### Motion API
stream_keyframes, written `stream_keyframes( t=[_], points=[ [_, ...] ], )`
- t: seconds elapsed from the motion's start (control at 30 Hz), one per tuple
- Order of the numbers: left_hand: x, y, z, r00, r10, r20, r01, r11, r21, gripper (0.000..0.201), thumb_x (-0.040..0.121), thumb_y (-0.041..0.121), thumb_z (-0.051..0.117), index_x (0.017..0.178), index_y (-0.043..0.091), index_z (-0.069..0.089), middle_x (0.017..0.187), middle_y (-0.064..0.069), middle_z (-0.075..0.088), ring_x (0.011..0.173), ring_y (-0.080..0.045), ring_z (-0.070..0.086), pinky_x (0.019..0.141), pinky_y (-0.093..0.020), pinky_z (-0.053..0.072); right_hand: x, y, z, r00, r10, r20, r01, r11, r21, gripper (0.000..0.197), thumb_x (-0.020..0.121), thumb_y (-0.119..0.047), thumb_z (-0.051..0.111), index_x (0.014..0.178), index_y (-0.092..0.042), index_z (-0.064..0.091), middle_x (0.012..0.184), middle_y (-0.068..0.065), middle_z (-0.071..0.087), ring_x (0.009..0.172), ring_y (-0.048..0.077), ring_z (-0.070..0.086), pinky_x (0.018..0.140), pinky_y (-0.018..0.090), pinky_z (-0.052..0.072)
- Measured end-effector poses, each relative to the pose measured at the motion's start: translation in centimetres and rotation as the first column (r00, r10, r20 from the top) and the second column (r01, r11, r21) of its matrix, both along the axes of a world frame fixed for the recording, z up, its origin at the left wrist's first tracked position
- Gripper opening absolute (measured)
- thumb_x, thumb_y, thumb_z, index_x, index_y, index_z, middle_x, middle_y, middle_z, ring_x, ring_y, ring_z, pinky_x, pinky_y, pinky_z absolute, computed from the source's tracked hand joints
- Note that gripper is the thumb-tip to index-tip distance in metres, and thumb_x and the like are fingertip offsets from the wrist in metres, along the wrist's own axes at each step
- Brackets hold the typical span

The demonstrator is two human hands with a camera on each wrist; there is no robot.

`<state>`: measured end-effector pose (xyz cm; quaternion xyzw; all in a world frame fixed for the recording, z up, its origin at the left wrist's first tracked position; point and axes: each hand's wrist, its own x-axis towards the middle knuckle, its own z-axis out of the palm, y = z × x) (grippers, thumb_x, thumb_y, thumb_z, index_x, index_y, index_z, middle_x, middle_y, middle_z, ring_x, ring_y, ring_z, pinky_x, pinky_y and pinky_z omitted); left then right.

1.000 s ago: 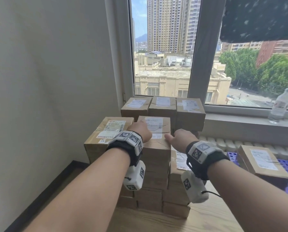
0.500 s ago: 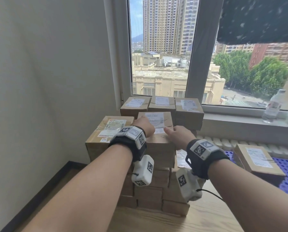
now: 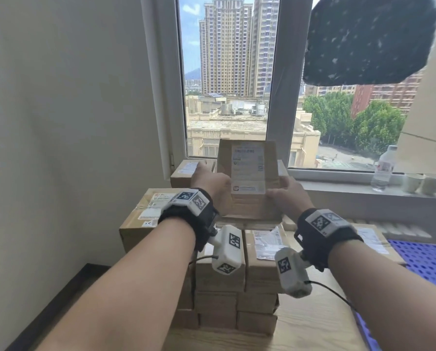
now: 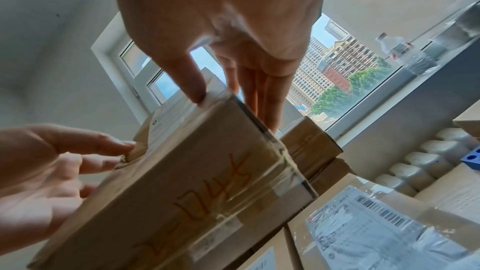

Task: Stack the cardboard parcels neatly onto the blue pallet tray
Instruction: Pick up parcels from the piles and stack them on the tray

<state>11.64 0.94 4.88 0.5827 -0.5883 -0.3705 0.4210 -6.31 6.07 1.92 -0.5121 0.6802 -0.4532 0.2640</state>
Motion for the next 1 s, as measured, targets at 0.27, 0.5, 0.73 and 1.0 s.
stream_keyframes(
  t=[0.27,0.5,0.73,1.0],
  points=[
    [-1.6,1.0,-0.8,0.941,-0.221,-0.257,0.246,0.967,0.067,0.082,0.071,0.016,0.083,0.141,0.015,0.041,0.118,-0.008,0.066,0.099,-0.024,0.068,0.085,-0.039,0.058,-2.2,2.6,-0.4,0.993,-0.079,0.087,0.085,0.994,-0.064,0.052,0.076,-0.015,0.058,0.127,-0.021,0.055,0.11,0.006,0.068,0.098,0.026,0.065,0.089,0.048,0.055],
    [-2.6,1.8,-3.0,0.883,-0.37,-0.29,0.397,0.917,0.038,0.058,0.078,0.022,0.081,0.128,0.024,0.052,0.116,-0.003,0.068,0.089,-0.014,0.068,0.052,-0.021,0.053,-3.7,4.9,-1.3,0.973,-0.189,0.129,0.2,0.977,-0.077,0.036,0.062,-0.038,0.059,0.097,-0.029,0.064,0.1,-0.001,0.071,0.093,0.023,0.068,0.085,0.047,0.056],
    [-4.5,2.3,-5.7,0.834,-0.432,-0.343,0.458,0.889,-0.007,0.065,0.076,0.021,0.083,0.131,0.028,0.049,0.112,-0.003,0.069,0.078,-0.013,0.067,0.043,-0.018,0.049,-4.3,7.6,-3.3,0.943,-0.253,0.215,0.276,0.957,-0.085,0.038,0.081,-0.049,0.059,0.108,-0.022,0.062,0.101,0.002,0.072,0.091,0.023,0.07,0.084,0.049,0.057],
    [-8.8,3.6,-7.0,0.772,-0.519,-0.368,0.553,0.833,-0.014,0.063,0.078,0.021,0.081,0.134,0.024,0.053,0.113,-0.002,0.071,0.079,-0.014,0.072,0.046,-0.018,0.049,-8.3,10.7,-5.6,0.93,-0.245,0.273,0.268,0.962,-0.049,0.058,0.091,-0.048,0.058,0.135,-0.012,0.048,0.121,0.007,0.064,0.105,0.024,0.065,0.089,0.041,0.054]
  ],
)
